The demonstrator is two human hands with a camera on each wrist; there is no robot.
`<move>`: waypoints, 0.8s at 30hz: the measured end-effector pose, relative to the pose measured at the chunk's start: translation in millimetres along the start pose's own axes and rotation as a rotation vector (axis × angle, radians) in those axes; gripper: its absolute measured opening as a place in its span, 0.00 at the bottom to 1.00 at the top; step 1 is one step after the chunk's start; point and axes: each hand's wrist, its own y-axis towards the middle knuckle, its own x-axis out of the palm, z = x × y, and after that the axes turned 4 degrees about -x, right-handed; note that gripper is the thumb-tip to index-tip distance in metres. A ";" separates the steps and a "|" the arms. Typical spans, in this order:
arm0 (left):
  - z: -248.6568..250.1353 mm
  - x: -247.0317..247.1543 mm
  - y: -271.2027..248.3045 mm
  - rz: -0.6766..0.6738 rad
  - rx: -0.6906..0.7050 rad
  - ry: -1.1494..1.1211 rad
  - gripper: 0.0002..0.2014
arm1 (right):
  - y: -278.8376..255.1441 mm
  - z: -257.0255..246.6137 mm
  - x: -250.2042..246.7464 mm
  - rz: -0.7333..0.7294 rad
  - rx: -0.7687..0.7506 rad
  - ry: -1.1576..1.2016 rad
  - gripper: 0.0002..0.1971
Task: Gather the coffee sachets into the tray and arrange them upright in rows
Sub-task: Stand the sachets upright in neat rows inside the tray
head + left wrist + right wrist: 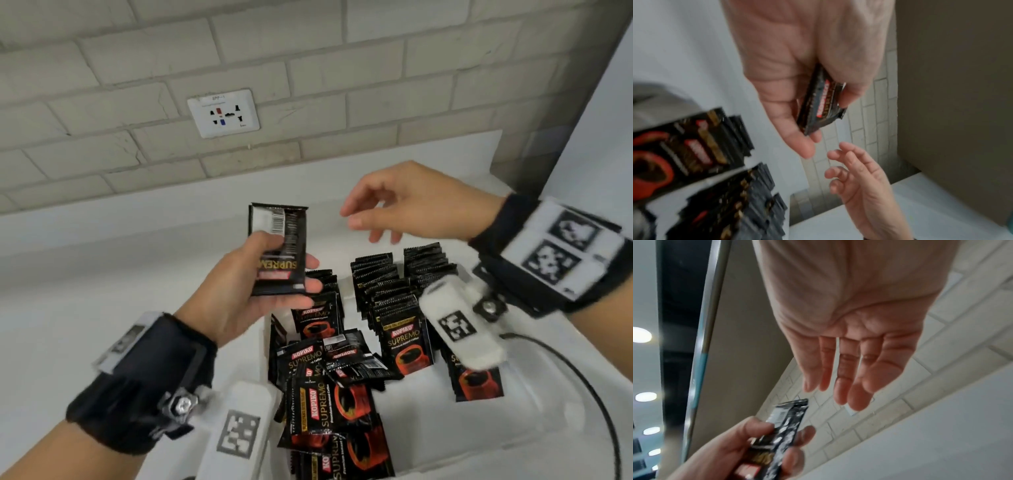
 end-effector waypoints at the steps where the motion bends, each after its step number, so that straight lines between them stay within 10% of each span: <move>1: -2.8 5.1 -4.6 -0.051 -0.023 -0.075 0.16 | -10.5 1.5 4.2 0.008 0.021 0.061 0.05; 17: -61.2 66.4 -23.9 -0.125 0.009 -0.139 0.16 | -98.1 41.6 42.4 0.497 0.154 0.582 0.05; 20: -62.1 68.7 -24.1 -0.129 -0.061 -0.226 0.20 | -109.8 45.8 31.5 0.740 -0.038 0.458 0.12; 24: -64.5 71.4 -23.2 -0.189 -0.207 -0.331 0.23 | -123.8 46.6 33.0 0.625 -0.476 0.023 0.21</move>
